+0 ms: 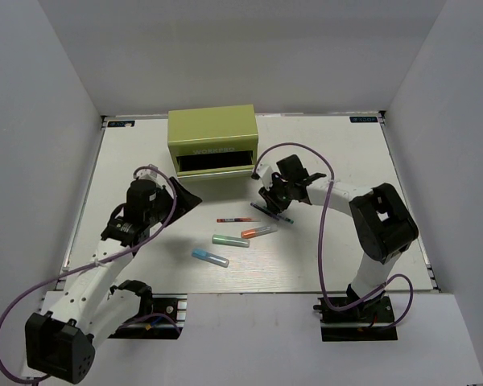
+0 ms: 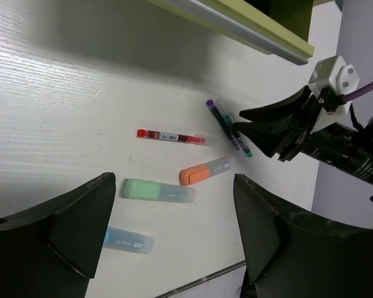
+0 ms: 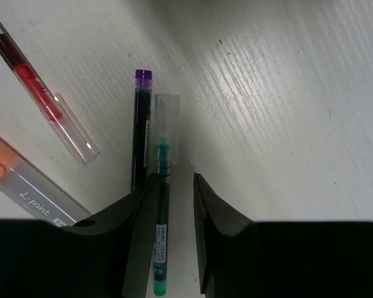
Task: Sort the stationery into containers
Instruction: Pick up the pen from the center of the board.
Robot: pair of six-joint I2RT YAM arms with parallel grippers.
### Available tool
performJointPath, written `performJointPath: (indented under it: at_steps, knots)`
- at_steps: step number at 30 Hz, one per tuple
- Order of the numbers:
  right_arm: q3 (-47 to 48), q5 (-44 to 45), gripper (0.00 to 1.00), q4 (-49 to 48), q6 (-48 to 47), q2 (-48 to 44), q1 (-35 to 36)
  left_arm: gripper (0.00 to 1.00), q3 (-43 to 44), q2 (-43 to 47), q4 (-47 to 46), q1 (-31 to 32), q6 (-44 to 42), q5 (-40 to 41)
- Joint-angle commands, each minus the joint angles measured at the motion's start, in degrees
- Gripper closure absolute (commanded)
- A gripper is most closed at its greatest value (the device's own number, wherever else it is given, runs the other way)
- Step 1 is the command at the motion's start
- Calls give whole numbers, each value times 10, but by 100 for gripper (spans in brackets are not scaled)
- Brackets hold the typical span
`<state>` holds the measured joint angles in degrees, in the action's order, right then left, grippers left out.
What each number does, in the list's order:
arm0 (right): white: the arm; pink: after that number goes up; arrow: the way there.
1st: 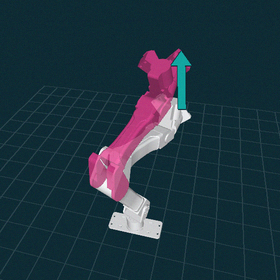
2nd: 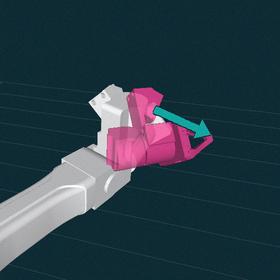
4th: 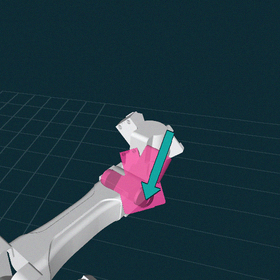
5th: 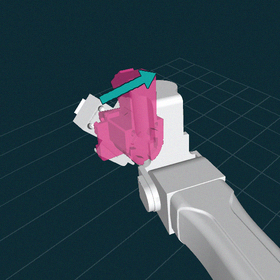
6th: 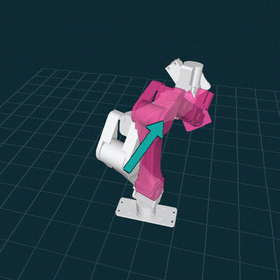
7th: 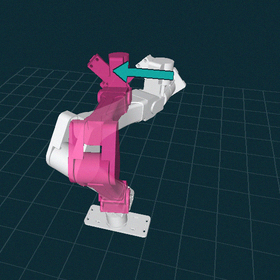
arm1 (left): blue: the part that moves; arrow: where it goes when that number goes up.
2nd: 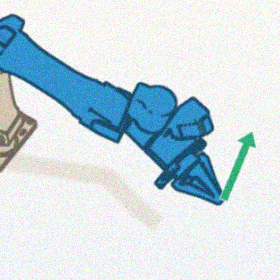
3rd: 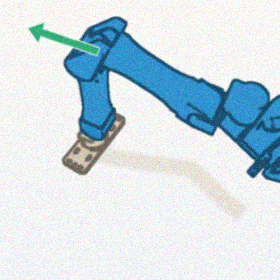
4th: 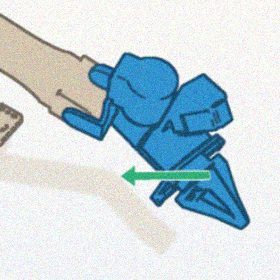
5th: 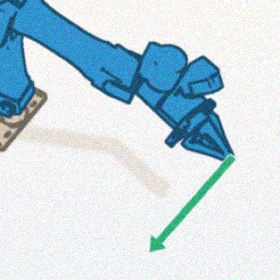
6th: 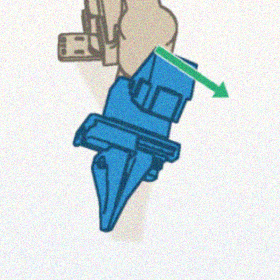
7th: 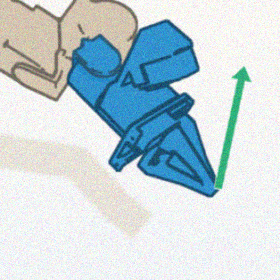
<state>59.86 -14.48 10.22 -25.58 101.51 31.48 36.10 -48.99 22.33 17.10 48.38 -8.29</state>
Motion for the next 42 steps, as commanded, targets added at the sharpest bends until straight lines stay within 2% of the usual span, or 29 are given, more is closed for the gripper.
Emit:
performJointPath:
  at_steps: [1, 9, 18, 20, 21, 25, 29, 33, 37, 39, 40, 42]
  knots:
    - [-14, 16, 66, -32, 11, 3, -2, 15, 28, -22, -30, 2, -43, -32]
    - [-47, 13, 66, -38, 15, -25, -1, 15, 76, -81, -41, 7, -114, -56]
    - [-59, 22, 65, -27, 1, -13, -2, 15, 76, -122, -66, 7, -166, -95]
    - [-62, 5, 73, -14, -9, -10, -3, 15, 76, -129, -66, 7, -196, -103]
    - [-62, 0, 83, -14, -9, -9, -5, 15, 76, -136, -60, 7, -207, -108]
    - [-64, -19, 100, 16, -20, -18, -5, 15, 82, -147, -55, 13, -251, -120]
    - [-58, -30, 100, 55, -41, -57, -12, 15, 68, -147, -72, 18, -269, -133]
    - [-10, -100, 100, 127, -123, -152, -17, 18, 32, -147, -112, 23, -264, -154]
    - [59, -159, 100, 189, -217, -201, -17, 19, 21, -153, -126, 23, -273, -154]
    - [86, -194, 100, 229, -249, -203, -13, 19, 16, -153, -131, 23, -282, -154]
    - [129, -209, 100, 240, -293, -189, -12, 19, 16, -153, -131, 23, -293, -160]
    - [173, -212, 100, 238, -292, -172, -6, 21, 16, -147, -137, 28, -304, -161]
